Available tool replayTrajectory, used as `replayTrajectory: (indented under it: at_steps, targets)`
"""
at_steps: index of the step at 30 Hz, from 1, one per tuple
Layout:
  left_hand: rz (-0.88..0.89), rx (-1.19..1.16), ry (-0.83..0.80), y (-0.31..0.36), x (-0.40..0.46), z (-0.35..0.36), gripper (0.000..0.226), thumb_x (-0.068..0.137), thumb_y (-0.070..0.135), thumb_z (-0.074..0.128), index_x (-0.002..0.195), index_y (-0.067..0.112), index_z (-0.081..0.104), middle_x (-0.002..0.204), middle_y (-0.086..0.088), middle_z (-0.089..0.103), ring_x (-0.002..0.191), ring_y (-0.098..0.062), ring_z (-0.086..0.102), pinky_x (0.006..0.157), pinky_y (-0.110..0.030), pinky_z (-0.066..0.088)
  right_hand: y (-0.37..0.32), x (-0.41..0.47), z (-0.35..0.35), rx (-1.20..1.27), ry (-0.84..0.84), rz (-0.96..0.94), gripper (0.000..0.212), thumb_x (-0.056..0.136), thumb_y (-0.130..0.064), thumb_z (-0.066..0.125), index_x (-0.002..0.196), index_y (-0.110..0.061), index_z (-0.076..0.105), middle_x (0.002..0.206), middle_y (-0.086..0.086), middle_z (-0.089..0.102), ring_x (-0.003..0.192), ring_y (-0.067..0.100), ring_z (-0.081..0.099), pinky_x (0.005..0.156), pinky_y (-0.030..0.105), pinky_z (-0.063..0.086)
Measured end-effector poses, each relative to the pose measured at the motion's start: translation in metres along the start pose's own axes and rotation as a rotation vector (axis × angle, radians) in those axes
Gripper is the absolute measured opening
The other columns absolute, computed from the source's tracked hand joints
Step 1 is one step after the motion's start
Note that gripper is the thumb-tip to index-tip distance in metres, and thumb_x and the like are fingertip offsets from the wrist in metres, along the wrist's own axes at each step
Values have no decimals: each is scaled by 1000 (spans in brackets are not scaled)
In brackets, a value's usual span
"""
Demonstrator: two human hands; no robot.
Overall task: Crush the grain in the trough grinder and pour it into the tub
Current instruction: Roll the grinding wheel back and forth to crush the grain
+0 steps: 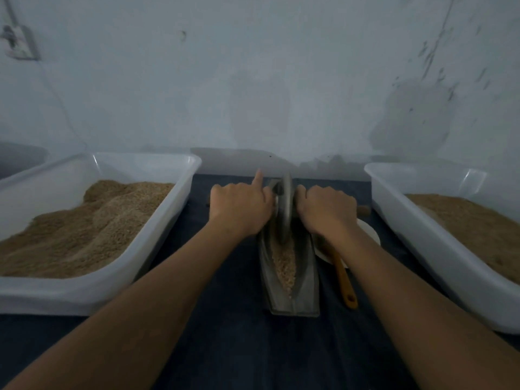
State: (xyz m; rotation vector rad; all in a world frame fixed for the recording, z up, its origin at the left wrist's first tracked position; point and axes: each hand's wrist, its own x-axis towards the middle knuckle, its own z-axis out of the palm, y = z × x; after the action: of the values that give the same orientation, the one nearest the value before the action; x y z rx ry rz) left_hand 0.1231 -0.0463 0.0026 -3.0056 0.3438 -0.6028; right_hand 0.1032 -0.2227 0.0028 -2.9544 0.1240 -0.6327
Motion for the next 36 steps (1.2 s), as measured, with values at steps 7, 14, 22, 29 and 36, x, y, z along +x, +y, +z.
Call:
replayTrajectory:
  at_steps: [7,14,22,29,36]
  targets:
    - [148,-200,194,-10,-98,-15,65,107,55,5,164,26,22,158,7,48,109,-18,68,80,-41,50,7,-87,-30,117,156,-209,59,109,-43,20,140,-16,62,139,2,65,135,22,56,113,40,40]
    - [80,-111,124,-2,-48,-8,66,105,50,12,162,23,28,139,1,64,104,-26,68,77,-42,39,6,-51,-15,41,15,-107,56,110,-39,18,117,-19,69,116,2,73,117,28,65,88,42,51]
    - [8,-87,-48,-3,15,5,50,105,41,17,137,25,52,117,-9,70,97,-35,65,72,-44,36,-1,8,3,-5,16,-9,47,107,-37,24,70,-21,47,83,3,63,73,30,53,68,38,33]
    - [127,-233,206,-10,-80,-7,67,106,54,6,162,26,29,134,8,68,94,-20,70,69,-37,40,4,-71,-25,-16,78,-202,61,109,-44,13,150,-17,51,149,1,56,139,22,52,113,40,41]
    - [114,-232,216,-8,-93,-9,65,107,55,7,164,28,24,155,10,52,108,-17,68,77,-37,45,-1,-83,-33,1,68,-189,64,106,-43,14,152,-16,49,153,3,52,143,21,47,119,40,35]
